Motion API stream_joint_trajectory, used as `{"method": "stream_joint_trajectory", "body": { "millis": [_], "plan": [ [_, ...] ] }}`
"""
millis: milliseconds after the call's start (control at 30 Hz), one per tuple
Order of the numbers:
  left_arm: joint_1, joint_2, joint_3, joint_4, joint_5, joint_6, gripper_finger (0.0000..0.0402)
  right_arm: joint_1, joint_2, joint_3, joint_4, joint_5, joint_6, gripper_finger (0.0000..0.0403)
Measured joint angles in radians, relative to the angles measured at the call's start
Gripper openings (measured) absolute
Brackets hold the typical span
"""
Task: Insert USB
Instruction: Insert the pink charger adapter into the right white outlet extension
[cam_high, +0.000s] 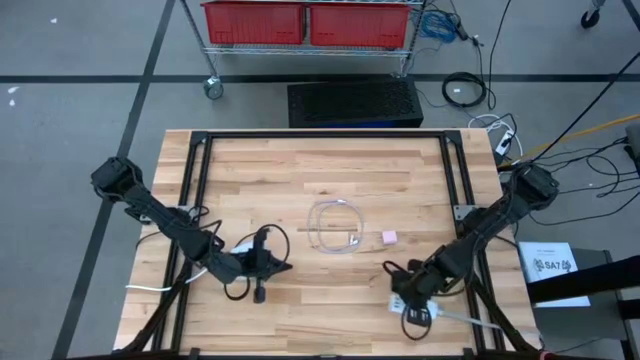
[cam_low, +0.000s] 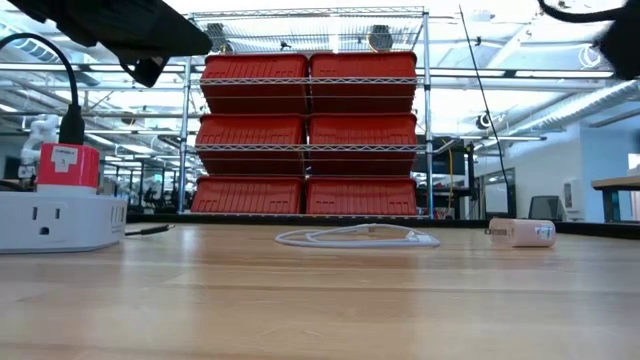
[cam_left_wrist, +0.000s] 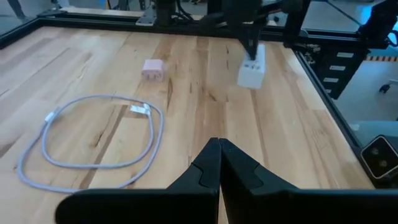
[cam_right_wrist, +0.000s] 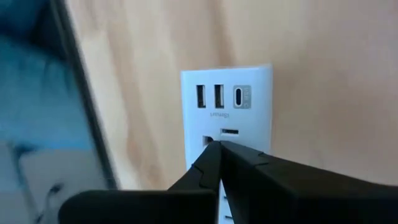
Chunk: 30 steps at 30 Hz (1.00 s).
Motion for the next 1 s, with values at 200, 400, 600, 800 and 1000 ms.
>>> {"method": "stream_joint_trajectory", "body": {
  "millis": [200,400,600,800,1000],
  "plan": [
    [0.028,0.033,0.000,0.036,0.031,0.017,0.0006,-0.070,0.019,0.000,0.074,0.046,-0.098,0.0000],
    [0.058,0.123,0.000,0.138,0.082,0.038,0.0006,-0.132,0.054,0.000,0.155,0.032,-0.199,0.0000],
    [0.104,0.170,0.004,0.193,0.133,0.029,0.0006,-0.159,0.068,-0.001,0.206,0.032,-0.251,0.0000],
    [0.153,0.176,0.047,0.192,0.191,0.066,0.0006,-0.160,0.069,-0.002,0.221,0.043,-0.272,0.0000],
    [0.191,0.223,0.128,0.193,0.311,0.157,0.0006,-0.160,0.069,-0.002,0.222,0.068,-0.276,0.0000]
  ]
}}
